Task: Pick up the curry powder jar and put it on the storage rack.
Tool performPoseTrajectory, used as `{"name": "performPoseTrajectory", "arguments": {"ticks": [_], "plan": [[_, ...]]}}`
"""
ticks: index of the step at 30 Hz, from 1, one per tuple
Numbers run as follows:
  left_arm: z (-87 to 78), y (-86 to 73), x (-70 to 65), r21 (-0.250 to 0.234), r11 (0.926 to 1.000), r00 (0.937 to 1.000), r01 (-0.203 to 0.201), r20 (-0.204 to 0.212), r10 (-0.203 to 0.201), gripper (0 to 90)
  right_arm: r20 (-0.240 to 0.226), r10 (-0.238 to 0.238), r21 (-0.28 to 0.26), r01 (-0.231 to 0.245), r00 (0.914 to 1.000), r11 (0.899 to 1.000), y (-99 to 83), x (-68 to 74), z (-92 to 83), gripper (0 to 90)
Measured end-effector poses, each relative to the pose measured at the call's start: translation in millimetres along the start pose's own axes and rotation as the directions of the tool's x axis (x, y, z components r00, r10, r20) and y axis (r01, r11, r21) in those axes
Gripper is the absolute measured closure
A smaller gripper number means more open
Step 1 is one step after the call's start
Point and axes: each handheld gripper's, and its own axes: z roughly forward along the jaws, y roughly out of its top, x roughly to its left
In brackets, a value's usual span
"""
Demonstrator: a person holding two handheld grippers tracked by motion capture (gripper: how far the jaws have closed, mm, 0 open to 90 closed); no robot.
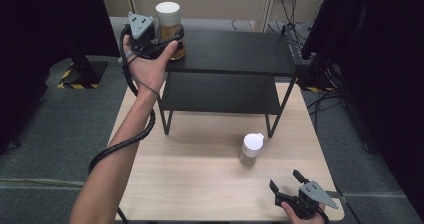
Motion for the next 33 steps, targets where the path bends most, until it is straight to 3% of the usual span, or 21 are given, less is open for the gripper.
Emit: {"name": "performPoseTrajectory", "arguments": {"ticks": [15, 20, 26, 33], "plan": [[-35.6, -12.9, 4.5, -0.013, 0.9999, 0.9991, -0.002, 0.042, 0.003, 11.9, 0.004, -0.001, -0.001, 0.001, 1.0000, 1.000, -0.2, 0.8, 0.0, 4.1], [-52.7, -27.5, 4.3, -0.034, 0.9994, 0.9991, 0.002, 0.042, -0.001, 11.4, 0.004, -0.002, 0.002, 0.002, 1.0000, 1.000, 0.4, 1.0, 0.2, 4.1], [-69.9, -46.6, 1.5, -0.051, 0.9986, 0.9973, -0.017, 0.070, 0.021, 11.7, 0.005, -0.001, 0.003, 0.001, 1.0000, 1.000, 0.5, 1.1, 0.3, 4.1], [-84.0, -68.4, 2.1, -0.057, 0.9983, 0.9954, -0.011, 0.095, 0.016, 12.0, 0.006, -0.001, 0.001, 0.001, 1.0000, 1.000, 0.1, 1.2, 0.1, 4.1]]}}
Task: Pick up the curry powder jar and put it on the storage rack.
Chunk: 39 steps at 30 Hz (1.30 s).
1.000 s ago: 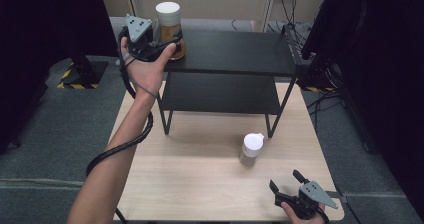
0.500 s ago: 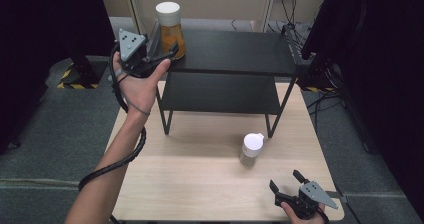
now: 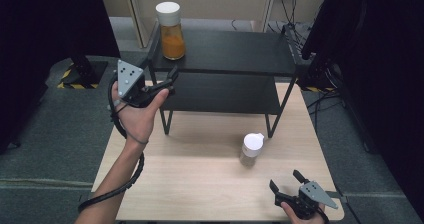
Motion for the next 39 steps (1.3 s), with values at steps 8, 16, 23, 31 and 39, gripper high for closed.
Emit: {"name": "performPoseTrajectory", "arguments": {"ticks": [8, 16, 23, 31, 39], "plan": [[-20.5, -26.7, -3.7, -0.001, 0.9999, 0.9998, -0.016, 0.008, 0.016, 12.1, 0.000, 0.001, -0.001, -0.001, 1.0000, 1.000, -0.3, -0.3, -0.3, 4.0], [-39.0, -52.3, -8.2, -0.014, 0.9998, 0.9993, -0.014, 0.035, 0.015, 12.1, 0.000, -0.004, 0.006, 0.004, 1.0000, 1.000, 1.1, 0.2, 0.3, 3.9], [-57.1, -80.5, -15.3, -0.006, 0.9991, 0.9975, -0.043, 0.055, 0.043, 12.1, -0.002, -0.002, 0.002, 0.002, 1.0000, 1.000, 0.3, -0.2, -0.2, 3.9], [-75.2, -119.7, -21.2, 0.007, 0.9998, 0.9980, 0.016, 0.061, -0.017, 12.2, -0.001, -0.008, 0.005, 0.008, 1.0000, 1.000, 0.8, 0.5, 0.1, 3.9], [-84.2, -150.3, -25.3, 0.076, 0.9968, 0.9976, 0.025, 0.063, -0.029, 12.3, -0.003, -0.007, 0.003, 0.007, 1.0000, 1.000, 0.4, 0.1, -0.2, 3.9]]}}
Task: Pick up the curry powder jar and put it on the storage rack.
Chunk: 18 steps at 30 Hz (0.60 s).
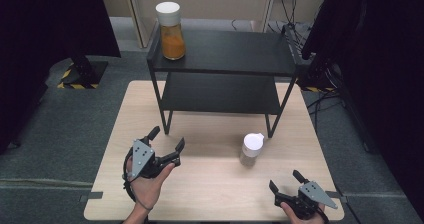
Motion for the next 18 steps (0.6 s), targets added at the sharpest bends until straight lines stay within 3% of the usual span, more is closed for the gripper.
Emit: {"name": "performPoseTrajectory", "arguments": {"ticks": [10, 18], "plan": [[-5.8, -27.1, 6.7, 0.097, 0.9947, 0.9994, 0.035, -0.007, -0.034, 12.6, -0.002, -0.007, 0.001, 0.007, 1.0000, 1.000, 0.1, 0.1, -0.1, 3.9], [-15.3, -51.0, 13.5, 0.112, 0.9922, 0.9984, 0.055, -0.013, -0.054, 12.5, -0.005, -0.010, 0.000, 0.010, 0.9999, 1.000, -0.1, -0.1, -0.3, 3.9]]}}
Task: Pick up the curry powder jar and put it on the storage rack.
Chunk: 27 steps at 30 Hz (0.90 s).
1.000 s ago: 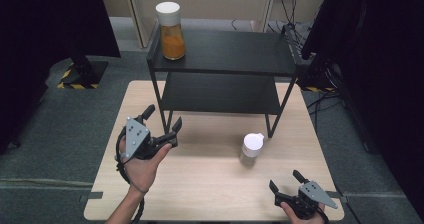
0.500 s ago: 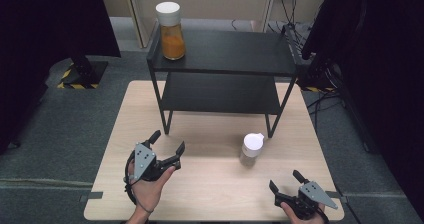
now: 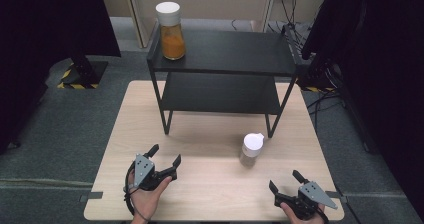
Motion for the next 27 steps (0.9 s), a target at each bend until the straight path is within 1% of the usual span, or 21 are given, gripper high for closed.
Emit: {"name": "performPoseTrajectory", "arguments": {"ticks": [4, 7, 12, 15, 20, 22, 27], "plan": [[-5.0, -8.9, 2.4, 0.013, 0.9999, 1.0000, -0.003, 0.007, 0.003, 12.5, -0.001, 0.008, -0.006, -0.008, 1.0000, 1.000, -1.1, -0.5, -0.5, 3.9], [-6.9, -12.9, 3.9, 0.024, 0.9997, 1.0000, -0.001, 0.006, 0.001, 12.4, -0.001, 0.001, -0.007, -0.001, 1.0000, 1.000, -1.3, -0.1, -0.7, 3.9], [-5.0, -17.7, 7.1, 0.031, 0.9995, 0.9999, -0.005, 0.015, 0.004, 12.2, -0.005, 0.010, -0.013, -0.010, 0.9999, 1.000, -2.5, -1.4, -1.5, 3.9], [-3.7, -18.8, 7.9, 0.038, 0.9992, 0.9997, -0.015, 0.019, 0.014, 12.0, -0.005, 0.009, -0.013, -0.009, 0.9999, 1.000, -2.4, -1.3, -1.5, 3.9], [-1.5, -21.7, 7.1, 0.050, 0.9987, 0.9995, -0.012, 0.030, 0.011, 11.9, -0.004, 0.006, -0.011, -0.006, 1.0000, 1.000, -2.2, -0.7, -1.5, 3.9], [-1.1, -21.2, 6.6, 0.053, 0.9983, 0.9991, -0.025, 0.036, 0.023, 11.7, -0.003, 0.006, -0.012, -0.006, 1.0000, 1.000, -2.3, -0.4, -1.6, 3.9], [-0.2, -19.8, 6.6, 0.062, 0.9977, 0.9989, -0.028, 0.040, 0.026, 11.6, -0.003, 0.005, -0.009, -0.005, 1.0000, 1.000, -1.8, -0.4, -1.4, 3.9]]}}
